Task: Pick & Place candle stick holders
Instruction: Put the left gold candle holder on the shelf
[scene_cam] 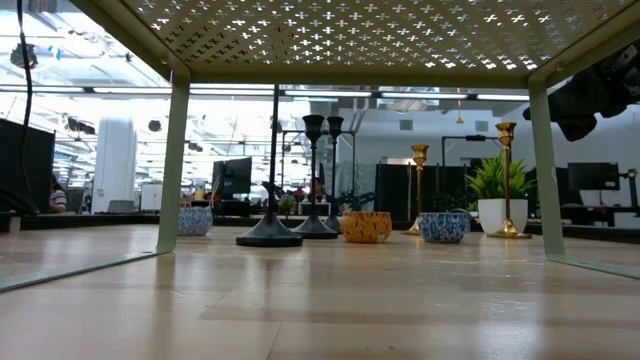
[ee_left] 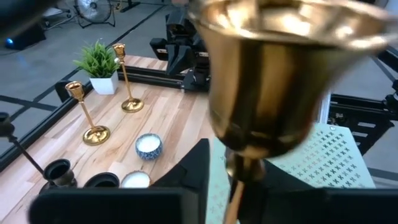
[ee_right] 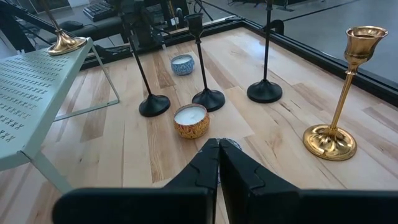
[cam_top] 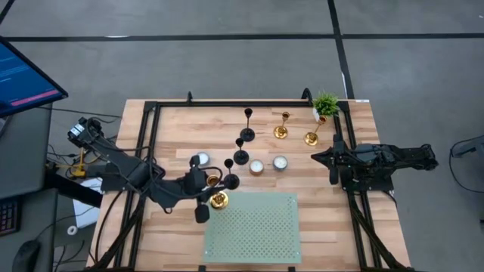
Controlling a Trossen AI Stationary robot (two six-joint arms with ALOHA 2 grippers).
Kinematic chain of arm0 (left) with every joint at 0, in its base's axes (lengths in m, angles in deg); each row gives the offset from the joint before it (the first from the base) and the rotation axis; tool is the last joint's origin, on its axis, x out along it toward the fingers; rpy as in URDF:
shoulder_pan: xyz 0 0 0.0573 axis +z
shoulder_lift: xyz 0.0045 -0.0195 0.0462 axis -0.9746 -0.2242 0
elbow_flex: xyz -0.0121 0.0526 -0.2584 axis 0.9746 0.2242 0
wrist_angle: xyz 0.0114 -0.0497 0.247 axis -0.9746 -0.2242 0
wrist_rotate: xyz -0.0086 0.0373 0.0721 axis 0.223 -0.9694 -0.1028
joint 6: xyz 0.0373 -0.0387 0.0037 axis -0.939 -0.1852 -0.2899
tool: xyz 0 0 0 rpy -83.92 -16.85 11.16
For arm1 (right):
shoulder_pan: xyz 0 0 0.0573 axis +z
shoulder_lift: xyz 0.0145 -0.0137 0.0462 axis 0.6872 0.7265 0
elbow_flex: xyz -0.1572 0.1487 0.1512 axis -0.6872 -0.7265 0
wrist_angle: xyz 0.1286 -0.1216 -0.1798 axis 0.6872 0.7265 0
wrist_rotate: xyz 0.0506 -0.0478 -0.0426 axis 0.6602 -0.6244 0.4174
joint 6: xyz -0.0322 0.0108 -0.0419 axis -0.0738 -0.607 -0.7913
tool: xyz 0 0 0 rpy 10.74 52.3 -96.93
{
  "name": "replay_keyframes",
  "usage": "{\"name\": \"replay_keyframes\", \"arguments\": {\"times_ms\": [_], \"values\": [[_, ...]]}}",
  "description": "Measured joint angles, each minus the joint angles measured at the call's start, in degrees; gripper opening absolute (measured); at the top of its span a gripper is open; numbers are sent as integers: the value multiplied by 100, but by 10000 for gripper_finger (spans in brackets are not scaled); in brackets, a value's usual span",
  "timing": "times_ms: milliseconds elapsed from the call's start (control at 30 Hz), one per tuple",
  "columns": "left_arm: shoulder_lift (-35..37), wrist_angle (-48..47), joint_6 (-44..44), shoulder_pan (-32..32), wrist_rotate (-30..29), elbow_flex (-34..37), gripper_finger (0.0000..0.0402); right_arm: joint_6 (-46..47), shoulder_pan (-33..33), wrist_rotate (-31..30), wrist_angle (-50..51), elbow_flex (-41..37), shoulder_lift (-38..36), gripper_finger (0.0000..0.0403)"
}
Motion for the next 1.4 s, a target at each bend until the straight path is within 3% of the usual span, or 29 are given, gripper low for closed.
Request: {"name": "replay_keyframes", "arguments": {"times_ms": [400, 700, 1167, 1400], "values": [[17, 31, -7, -2, -5, 0, 179, 0, 0, 0, 1, 0, 0, 6], [270, 63, 144, -2, -5, 0, 238, 0, 2, 0, 0, 0, 1, 6], [774, 78, 277, -103, 382, 0, 255, 0, 0, 0, 0, 0, 2, 6], [767, -224, 897, -103, 1097, 0, 255, 0, 1, 1, 0, 0, 1, 6]]}}
